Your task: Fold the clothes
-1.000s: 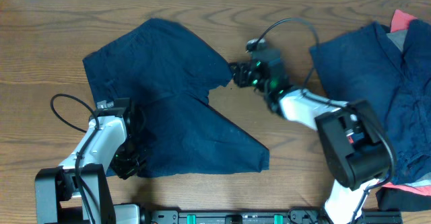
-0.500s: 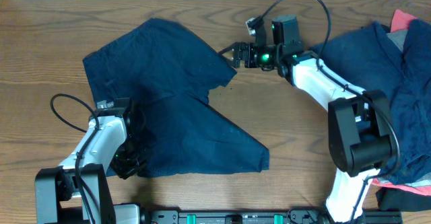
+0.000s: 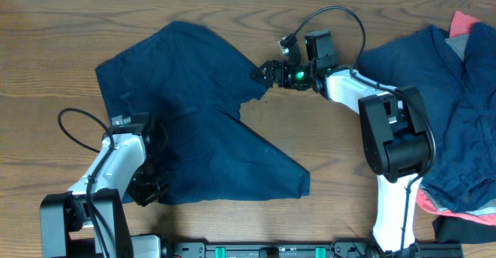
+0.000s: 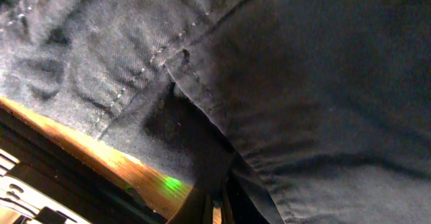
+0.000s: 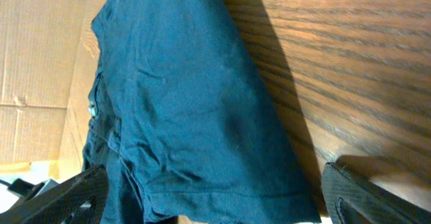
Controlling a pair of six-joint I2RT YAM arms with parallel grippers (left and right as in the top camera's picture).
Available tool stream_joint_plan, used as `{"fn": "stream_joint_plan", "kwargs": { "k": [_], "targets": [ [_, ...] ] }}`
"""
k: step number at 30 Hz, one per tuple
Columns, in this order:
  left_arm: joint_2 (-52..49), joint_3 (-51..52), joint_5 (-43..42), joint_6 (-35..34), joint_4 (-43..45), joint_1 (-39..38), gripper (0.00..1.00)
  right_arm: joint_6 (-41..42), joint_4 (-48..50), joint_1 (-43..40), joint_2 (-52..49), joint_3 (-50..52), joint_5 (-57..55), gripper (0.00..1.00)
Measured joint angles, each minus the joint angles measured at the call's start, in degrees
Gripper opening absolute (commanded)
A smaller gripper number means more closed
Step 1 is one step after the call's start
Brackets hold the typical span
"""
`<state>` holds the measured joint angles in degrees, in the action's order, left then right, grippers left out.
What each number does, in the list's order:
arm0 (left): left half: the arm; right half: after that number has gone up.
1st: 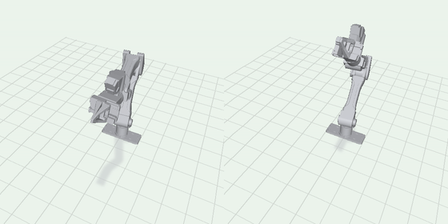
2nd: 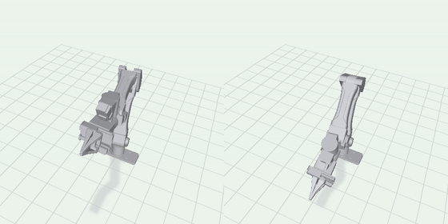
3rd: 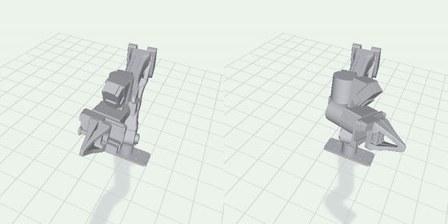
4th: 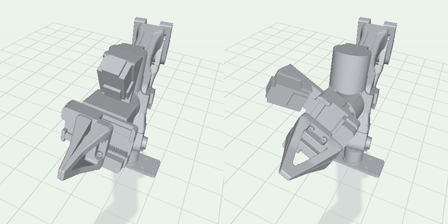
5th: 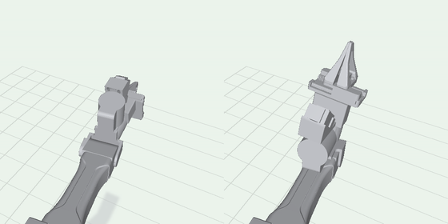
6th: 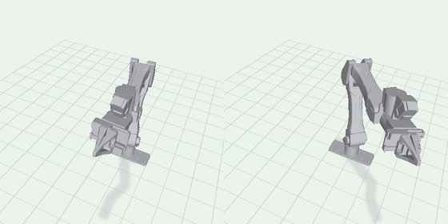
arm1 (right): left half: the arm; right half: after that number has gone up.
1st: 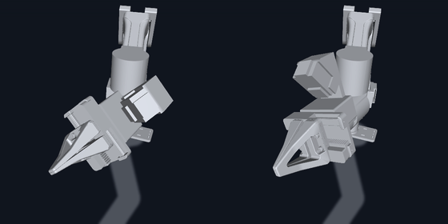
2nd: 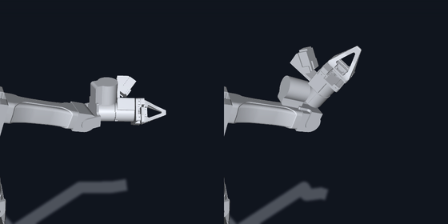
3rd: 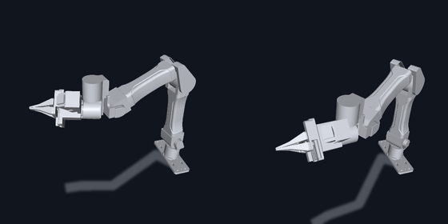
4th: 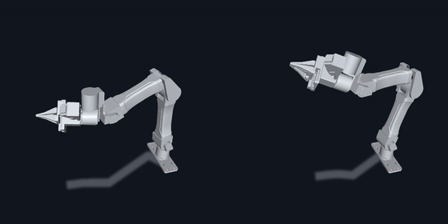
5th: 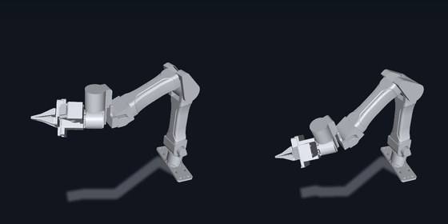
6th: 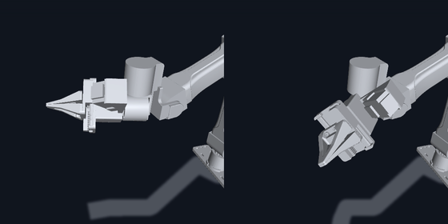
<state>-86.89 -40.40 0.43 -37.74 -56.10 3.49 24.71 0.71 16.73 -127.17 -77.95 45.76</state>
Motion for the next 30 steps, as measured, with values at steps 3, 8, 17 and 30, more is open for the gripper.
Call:
{"fn": "stream_joint_plan", "kwargs": {
  "k": [3, 8, 17, 30],
  "targets": [
    [0.00, 0.00, 0.00, 0.00, 0.00, 0.00, 0.06, -0.55, -0.24, 0.33, -1.20, -0.09, 0.81, 0.31],
    [0.00, 0.00, 0.00, 0.00, 0.00, 0.00, 0.06, -0.66, -1.53, 1.29, -3.23, 0.04, 1.03, 0.05],
    [0.00, 0.00, 0.00, 0.00, 0.00, 0.00, 0.07, -0.85, -1.79, 1.51, -2.86, -0.20, 0.87, 0.01],
    [0.00, 0.00, 0.00, 0.00, 0.07, 0.00, 0.07, -6.97, -11.47, 14.64, 11.08, -9.07, -2.60, 0.10]
  ]
}}
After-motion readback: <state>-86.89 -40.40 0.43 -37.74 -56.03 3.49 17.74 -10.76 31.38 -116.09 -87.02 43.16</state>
